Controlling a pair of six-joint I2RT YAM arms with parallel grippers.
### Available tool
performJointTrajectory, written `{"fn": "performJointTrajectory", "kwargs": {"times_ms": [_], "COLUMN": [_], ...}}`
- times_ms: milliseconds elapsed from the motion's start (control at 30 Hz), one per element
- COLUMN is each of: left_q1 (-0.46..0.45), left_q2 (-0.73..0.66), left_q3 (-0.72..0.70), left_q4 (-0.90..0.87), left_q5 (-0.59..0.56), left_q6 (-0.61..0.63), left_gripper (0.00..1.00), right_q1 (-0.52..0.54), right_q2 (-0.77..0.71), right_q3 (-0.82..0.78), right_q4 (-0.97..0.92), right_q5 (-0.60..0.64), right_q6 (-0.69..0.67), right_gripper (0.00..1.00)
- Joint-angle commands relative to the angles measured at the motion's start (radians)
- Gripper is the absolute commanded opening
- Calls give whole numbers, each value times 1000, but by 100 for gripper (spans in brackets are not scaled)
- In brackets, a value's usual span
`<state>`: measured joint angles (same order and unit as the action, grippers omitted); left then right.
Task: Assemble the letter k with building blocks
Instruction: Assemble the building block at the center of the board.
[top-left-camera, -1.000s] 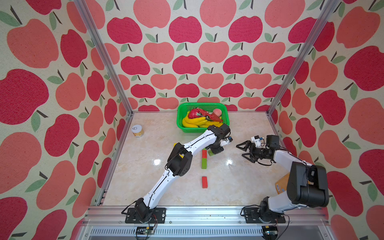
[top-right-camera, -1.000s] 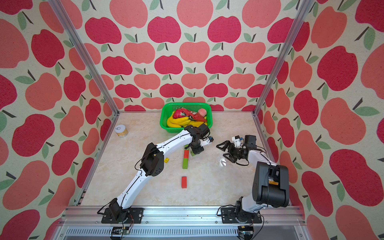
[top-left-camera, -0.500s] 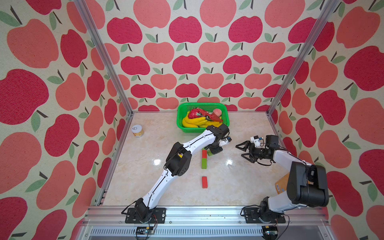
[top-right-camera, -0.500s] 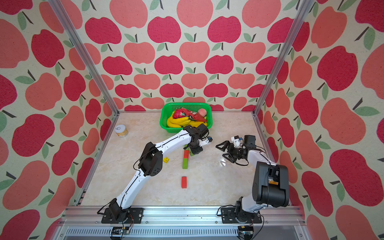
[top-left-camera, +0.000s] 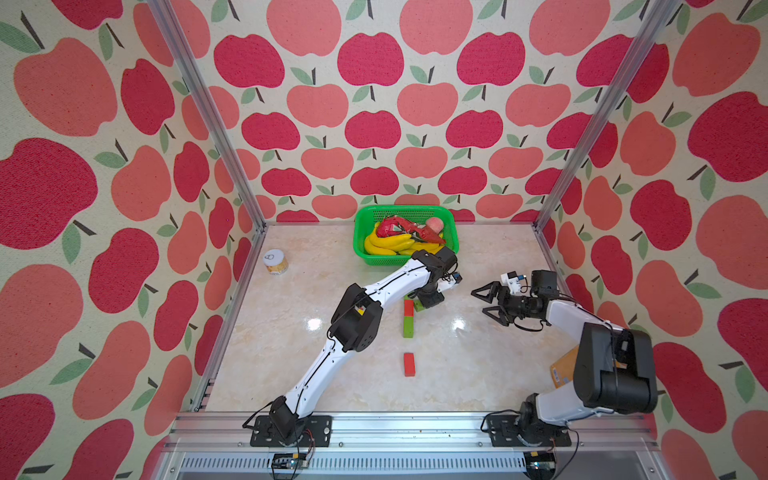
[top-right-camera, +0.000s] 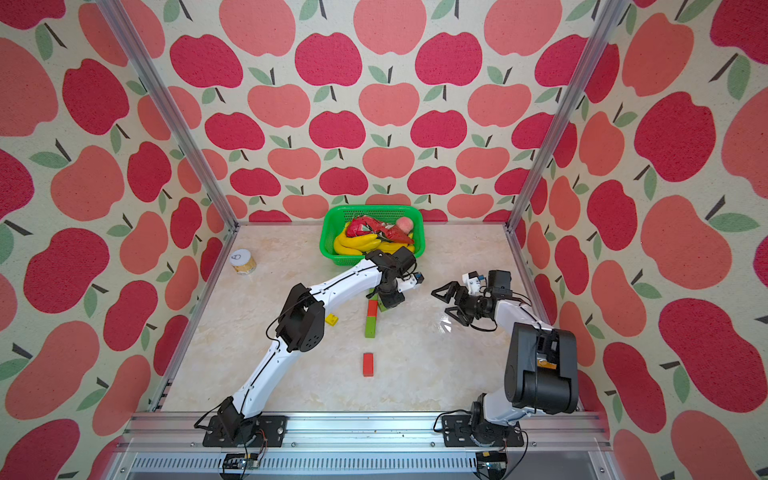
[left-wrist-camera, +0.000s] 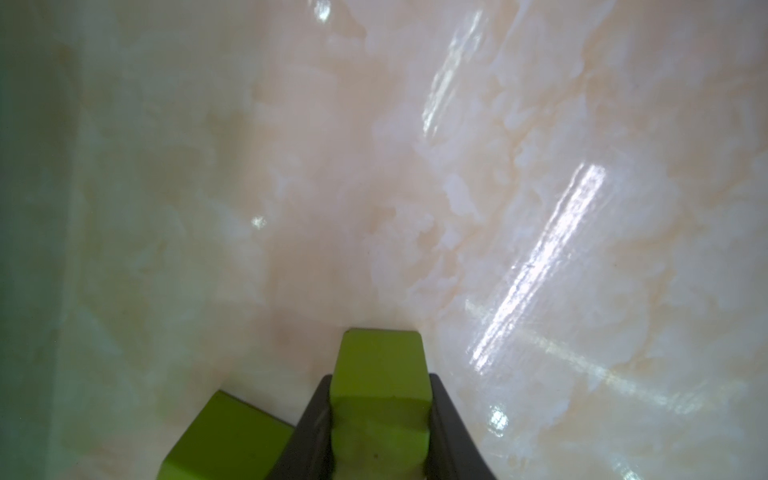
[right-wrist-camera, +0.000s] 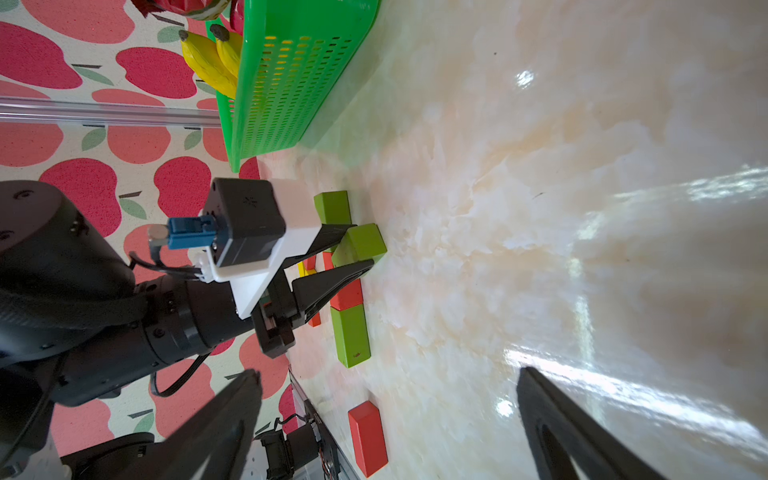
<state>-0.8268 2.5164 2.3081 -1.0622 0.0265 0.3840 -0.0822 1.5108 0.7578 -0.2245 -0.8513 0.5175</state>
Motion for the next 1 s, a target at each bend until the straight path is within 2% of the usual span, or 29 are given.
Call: {"fn": "performJointTrajectory", "kwargs": {"times_ms": [0,100,200,267,367,700,967], "left_q1": [12,11,12,9,9,-7,-6], "left_q2": [-4,-1,0,-2,-9,-47,-175], "left_q3": [-27,-26,-26,-28,-26,42,-34], "left_q4": [-22,-22,-23,-19,3,62,173], "left_q5": [-25,-26,-29,-28,-22,31,-76], "left_q6": [-28,-29,-30,-30,-22,-11,-11], "left_gripper": [18,22,34,48,58,62,62], "right_q1": [9,9,8,9,10,12,15], "right_q2": [16,15,17,16,19,27,45], "right_q3": [-2,-2,-1,0,-1,-1,8], "right_q4": [5,4,4,6,8,11,7], "right_q5": [-13,-14,-14,-14,-14,-15,-19], "right_q6": [-2,-2,-2,-2,0,-2,-3], "right_gripper": [99,99,99,99,99,99,99]}}
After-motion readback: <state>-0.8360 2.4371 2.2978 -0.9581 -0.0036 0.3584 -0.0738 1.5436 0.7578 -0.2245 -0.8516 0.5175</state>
